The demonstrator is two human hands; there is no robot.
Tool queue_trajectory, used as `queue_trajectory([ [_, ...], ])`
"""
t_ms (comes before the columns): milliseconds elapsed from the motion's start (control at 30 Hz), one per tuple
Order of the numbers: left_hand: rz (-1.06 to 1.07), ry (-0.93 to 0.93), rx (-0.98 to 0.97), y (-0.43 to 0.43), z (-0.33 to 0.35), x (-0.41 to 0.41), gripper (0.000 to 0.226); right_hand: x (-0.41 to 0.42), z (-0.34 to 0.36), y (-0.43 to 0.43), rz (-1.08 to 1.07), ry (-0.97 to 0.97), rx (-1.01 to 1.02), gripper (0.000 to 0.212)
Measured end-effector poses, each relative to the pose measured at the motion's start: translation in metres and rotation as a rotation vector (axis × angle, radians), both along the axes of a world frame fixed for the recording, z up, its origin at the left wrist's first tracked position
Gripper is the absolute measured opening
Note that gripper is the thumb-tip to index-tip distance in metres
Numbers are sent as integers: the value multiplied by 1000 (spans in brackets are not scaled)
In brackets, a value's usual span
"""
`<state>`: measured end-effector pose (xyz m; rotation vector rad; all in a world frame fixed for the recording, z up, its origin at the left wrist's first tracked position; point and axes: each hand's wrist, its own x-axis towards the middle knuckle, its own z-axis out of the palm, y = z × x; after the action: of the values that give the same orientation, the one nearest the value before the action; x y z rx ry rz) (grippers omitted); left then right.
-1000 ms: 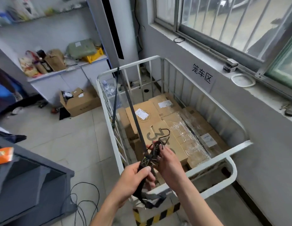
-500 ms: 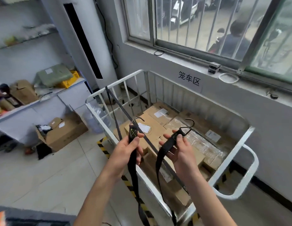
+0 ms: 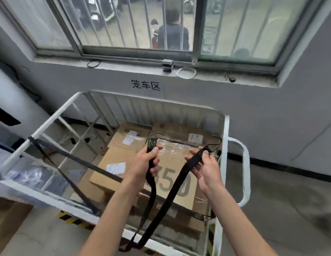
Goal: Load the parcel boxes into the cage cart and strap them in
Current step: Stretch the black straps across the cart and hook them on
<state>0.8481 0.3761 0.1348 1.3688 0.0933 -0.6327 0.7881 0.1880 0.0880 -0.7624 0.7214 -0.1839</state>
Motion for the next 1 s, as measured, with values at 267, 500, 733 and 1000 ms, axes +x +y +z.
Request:
queue_trajectory([
  [267, -219, 221, 23, -49, -72, 78, 24, 68, -74, -18, -297, 218, 97, 22],
  [500, -381, 294, 135, -85, -151, 121, 23, 92, -178, -22, -453, 394, 275, 25],
  [733, -543, 347, 161, -134, -234, 142, 16, 106, -263, -55, -673, 432, 324, 25],
  [1000, -546, 390, 162, -143, -280, 158, 18, 137, -295, -97, -699, 332, 315, 26],
])
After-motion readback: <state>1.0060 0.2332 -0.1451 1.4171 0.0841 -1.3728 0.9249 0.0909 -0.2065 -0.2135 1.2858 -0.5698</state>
